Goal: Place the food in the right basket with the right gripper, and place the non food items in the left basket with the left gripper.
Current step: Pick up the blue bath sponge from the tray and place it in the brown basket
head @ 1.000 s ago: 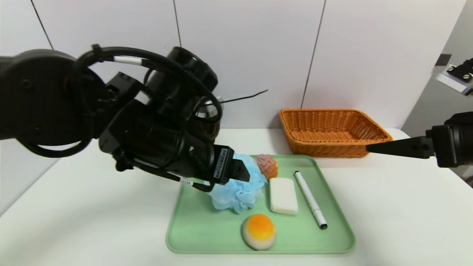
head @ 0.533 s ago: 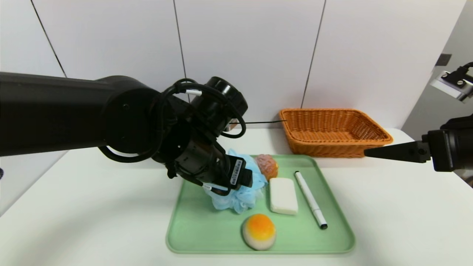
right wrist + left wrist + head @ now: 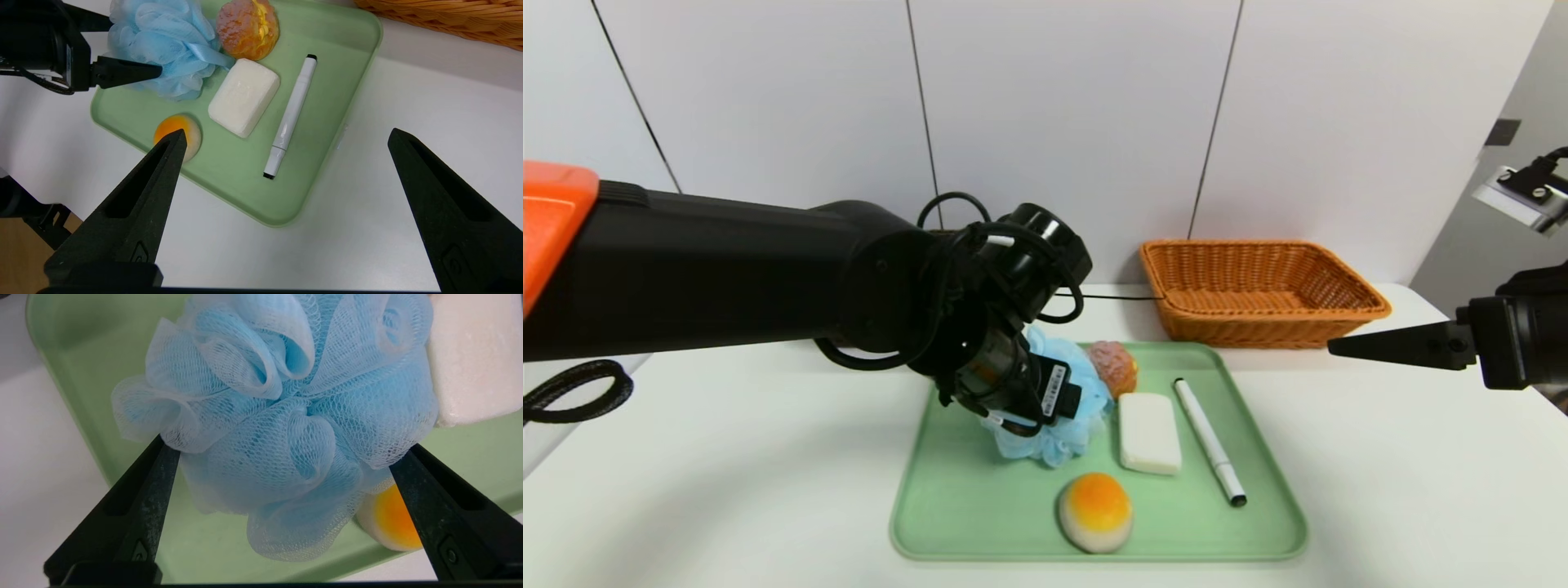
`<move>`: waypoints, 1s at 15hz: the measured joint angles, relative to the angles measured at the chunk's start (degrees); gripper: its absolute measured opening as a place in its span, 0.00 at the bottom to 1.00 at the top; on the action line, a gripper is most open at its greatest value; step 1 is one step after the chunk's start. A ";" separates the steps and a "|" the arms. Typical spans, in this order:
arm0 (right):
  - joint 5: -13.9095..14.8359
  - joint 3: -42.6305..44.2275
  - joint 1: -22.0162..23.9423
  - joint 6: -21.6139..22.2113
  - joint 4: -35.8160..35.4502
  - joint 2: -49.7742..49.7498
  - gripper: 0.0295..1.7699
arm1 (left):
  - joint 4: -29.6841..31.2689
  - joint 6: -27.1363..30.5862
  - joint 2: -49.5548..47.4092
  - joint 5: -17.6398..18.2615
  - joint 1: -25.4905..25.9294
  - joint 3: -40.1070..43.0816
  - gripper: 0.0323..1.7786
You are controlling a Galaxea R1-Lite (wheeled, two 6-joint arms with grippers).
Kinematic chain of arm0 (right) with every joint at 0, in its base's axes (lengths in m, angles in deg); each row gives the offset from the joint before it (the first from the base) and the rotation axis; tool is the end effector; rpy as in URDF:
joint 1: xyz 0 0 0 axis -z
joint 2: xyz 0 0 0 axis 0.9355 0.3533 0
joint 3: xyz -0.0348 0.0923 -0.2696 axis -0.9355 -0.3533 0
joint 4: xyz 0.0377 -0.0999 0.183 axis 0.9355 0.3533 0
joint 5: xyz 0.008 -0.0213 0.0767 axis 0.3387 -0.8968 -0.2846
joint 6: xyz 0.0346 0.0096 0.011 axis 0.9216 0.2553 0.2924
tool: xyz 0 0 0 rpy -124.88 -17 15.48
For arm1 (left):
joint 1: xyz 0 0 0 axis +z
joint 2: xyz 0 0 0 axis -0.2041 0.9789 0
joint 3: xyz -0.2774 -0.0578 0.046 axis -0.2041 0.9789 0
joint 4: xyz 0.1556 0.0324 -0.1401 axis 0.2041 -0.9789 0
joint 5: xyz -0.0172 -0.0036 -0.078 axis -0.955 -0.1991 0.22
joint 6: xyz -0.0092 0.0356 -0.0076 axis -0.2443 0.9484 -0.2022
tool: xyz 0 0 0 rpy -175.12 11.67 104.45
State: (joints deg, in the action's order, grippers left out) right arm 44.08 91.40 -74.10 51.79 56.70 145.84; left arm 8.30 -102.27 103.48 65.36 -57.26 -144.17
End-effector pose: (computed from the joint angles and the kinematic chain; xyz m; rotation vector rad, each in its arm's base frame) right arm 0.2285 0.0369 0.2289 0.1284 0.6506 0.5563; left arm 0.2804 -0.2735 0.1682 0.1349 0.9023 -0.3712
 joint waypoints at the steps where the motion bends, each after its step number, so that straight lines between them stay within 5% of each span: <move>1: -0.01 -0.13 0.11 0.00 0.00 -0.09 0.96 | 0.22 -0.11 0.89 -0.02 -0.02 -0.88 0.95; 12: -0.76 -3.35 0.11 -0.17 -3.64 -0.83 0.96 | 2.23 -0.90 7.19 0.09 0.06 -3.41 0.95; 15: -0.87 -3.55 0.13 -0.12 -3.64 -1.02 0.96 | 1.82 -1.43 7.45 0.15 0.12 -3.23 0.69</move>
State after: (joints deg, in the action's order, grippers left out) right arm 43.22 87.85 -73.96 51.67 53.06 144.82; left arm 10.12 -103.70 110.92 65.50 -57.14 -147.40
